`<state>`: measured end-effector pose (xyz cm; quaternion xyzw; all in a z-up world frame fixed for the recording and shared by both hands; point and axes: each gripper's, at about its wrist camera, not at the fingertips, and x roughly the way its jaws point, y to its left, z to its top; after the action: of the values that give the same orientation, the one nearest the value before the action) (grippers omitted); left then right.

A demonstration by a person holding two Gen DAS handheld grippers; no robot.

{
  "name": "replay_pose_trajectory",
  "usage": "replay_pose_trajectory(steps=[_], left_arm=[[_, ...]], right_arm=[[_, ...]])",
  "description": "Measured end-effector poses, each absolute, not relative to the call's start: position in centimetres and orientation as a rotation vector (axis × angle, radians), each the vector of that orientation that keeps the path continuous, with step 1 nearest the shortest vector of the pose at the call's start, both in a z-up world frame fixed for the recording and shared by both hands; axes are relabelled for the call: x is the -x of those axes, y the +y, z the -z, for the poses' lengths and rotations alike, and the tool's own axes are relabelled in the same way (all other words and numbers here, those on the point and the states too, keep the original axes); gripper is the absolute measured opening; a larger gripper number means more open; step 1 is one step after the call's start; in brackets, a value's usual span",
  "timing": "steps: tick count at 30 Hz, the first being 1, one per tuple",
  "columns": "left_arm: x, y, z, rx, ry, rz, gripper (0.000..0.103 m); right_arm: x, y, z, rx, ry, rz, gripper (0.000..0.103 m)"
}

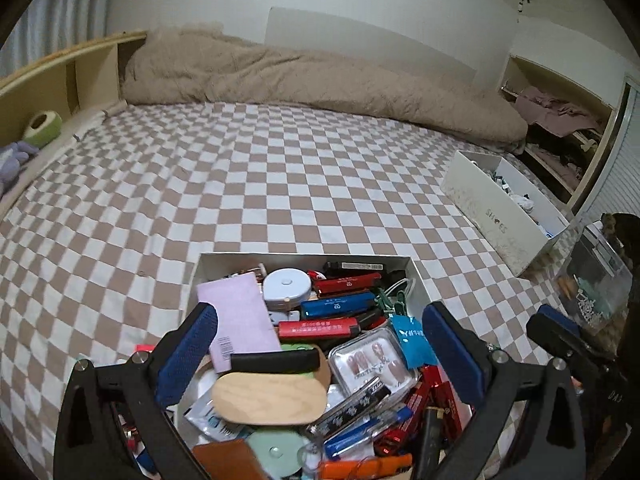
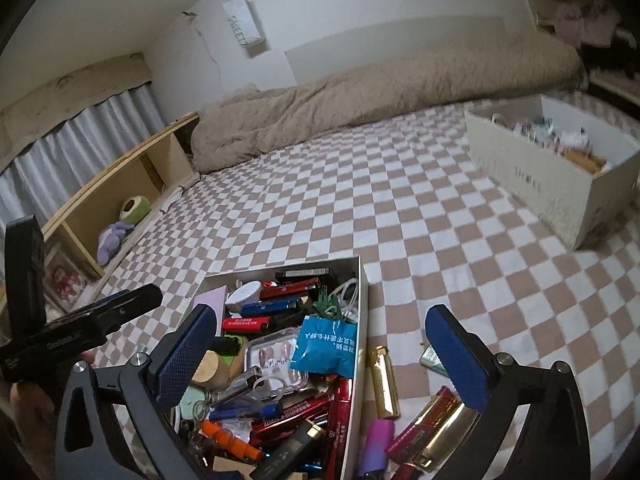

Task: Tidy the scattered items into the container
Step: 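Lift both open tools from the tray toward the items on the bed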

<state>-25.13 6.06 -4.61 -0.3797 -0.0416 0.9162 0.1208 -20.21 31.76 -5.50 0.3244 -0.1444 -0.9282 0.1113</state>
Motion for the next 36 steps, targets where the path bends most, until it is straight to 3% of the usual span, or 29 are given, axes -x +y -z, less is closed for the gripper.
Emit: replay_pose_trajectory(steps=[10, 36], left_arm=[[21.7, 4.6, 2.9, 1.030, -0.020, -2.758, 0.103], [14.8, 1.6, 0.4, 0.937, -0.045, -2.822, 0.103]], right_arm=[[17.4, 30.5, 3.4, -0.918, -0.334, 2.770, 0.103], [11.1, 28.0, 0.0, -0.859, -0.204, 2.824, 0.103]])
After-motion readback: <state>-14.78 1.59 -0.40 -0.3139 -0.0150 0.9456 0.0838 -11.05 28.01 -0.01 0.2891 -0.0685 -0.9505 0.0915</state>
